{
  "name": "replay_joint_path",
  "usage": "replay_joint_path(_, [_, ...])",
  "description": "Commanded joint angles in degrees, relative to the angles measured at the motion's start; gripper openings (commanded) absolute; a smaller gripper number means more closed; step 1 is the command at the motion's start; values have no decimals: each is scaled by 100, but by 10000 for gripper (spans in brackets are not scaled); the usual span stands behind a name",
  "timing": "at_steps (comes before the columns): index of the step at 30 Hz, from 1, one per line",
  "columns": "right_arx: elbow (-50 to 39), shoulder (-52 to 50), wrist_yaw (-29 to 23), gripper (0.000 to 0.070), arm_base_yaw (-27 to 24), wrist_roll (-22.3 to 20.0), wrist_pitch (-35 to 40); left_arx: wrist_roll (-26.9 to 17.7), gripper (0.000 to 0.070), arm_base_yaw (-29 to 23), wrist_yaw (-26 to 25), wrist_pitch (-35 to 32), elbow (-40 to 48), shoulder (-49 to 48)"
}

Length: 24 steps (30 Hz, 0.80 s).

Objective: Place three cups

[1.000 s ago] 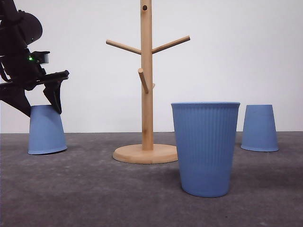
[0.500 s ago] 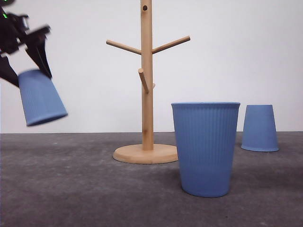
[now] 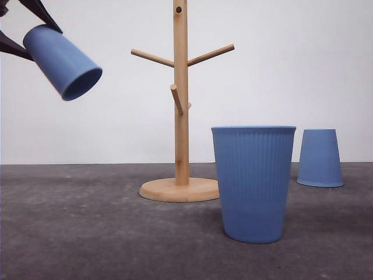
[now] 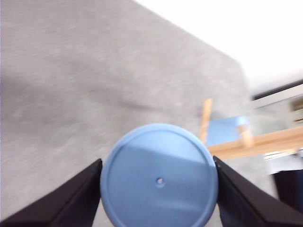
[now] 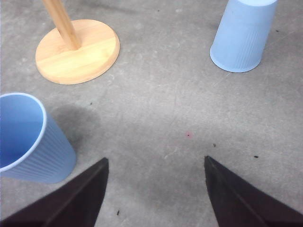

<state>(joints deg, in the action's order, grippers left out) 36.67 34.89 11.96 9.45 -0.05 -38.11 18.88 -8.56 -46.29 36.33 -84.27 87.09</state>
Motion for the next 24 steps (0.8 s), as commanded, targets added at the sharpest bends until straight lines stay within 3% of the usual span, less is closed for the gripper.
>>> replay_joint_path(1, [94,20,3,405,24,-37,37,459,352,-7,-166,-384,-122,104])
replay_joint_path(8, [94,20,3,405,22,-37,39,1344,353,216,-474,-1370,-122,279])
replay_joint_path(24, [94,20,3,405,24,-37,37,1571,353,938,-521,-1744,-122,816])
